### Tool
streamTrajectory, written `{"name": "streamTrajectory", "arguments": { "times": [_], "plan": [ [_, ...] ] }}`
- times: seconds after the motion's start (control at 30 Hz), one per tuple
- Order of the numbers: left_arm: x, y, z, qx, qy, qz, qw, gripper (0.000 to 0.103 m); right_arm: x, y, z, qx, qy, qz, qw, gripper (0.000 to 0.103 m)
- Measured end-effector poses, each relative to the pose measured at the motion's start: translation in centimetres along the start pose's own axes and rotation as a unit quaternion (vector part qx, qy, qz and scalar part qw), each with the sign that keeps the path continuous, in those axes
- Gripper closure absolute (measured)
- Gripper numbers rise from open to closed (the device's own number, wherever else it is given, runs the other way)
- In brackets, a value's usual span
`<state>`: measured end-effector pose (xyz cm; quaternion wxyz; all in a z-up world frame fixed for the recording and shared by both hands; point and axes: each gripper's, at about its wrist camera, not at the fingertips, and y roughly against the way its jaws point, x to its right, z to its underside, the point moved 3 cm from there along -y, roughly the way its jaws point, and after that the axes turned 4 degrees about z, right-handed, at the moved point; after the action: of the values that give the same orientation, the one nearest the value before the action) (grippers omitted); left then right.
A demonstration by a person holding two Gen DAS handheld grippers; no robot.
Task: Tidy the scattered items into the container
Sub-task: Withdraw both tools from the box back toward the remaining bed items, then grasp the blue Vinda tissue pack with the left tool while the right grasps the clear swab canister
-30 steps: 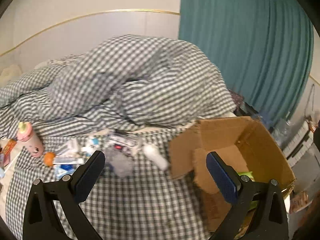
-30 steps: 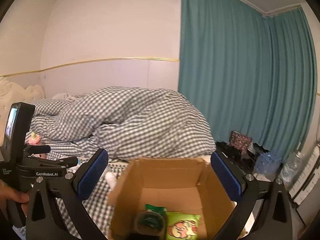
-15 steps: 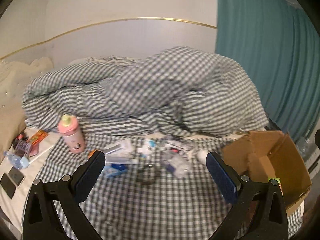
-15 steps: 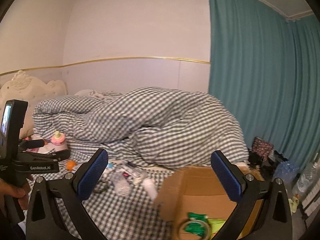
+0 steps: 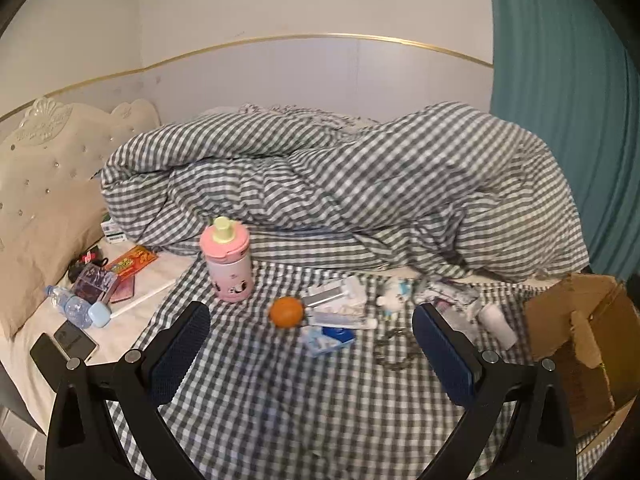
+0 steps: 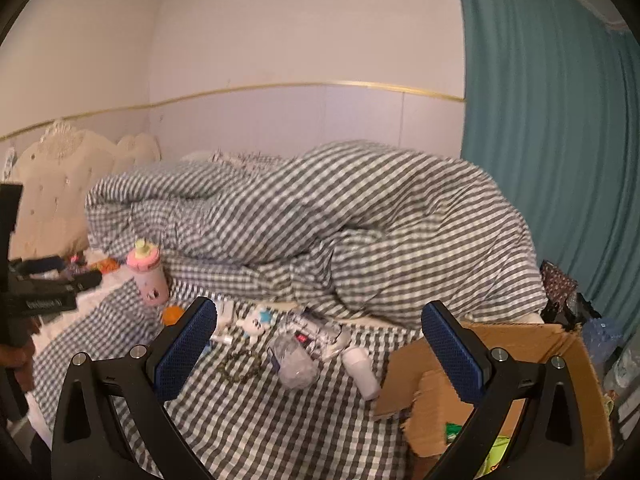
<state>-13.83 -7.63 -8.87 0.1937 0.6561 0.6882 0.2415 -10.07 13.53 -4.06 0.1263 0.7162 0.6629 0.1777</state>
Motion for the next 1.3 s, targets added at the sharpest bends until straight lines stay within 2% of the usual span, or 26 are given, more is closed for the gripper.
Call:
{"name": "streamTrajectory", "arguments": {
  "times": [0.23,0.53,0.67,0.93,1.3],
  "plan": [
    [-1.5,-3.1,1.0,-0.036,-0.006,-0.008,0.9993,0.0,-1.4,-5.4,2.3,-0.068,0.018,-0.008,0.997,0.0],
    [-1.7,-8.1,3.0,-0.089,-0.01,0.001,0.996,0.0,-2.8,-11.8,5.5,-0.151,0.039,-0.023,0.988,0.0],
    [-1.5,-10.8,3.8,-0.118,-0.012,0.008,0.9929,0.0,-3.2,-15.4,6.9,-0.199,0.037,-0.037,0.979,0.0],
    [-1.1,-16.6,5.5,-0.168,-0.023,0.022,0.9853,0.0,-4.2,-21.9,9.8,-0.283,0.059,-0.035,0.957,0.0],
    [-0.7,-24.7,8.5,-0.224,-0.017,0.028,0.974,0.0,-5.1,-28.1,12.3,-0.324,0.096,-0.012,0.941,0.001]
  ]
}}
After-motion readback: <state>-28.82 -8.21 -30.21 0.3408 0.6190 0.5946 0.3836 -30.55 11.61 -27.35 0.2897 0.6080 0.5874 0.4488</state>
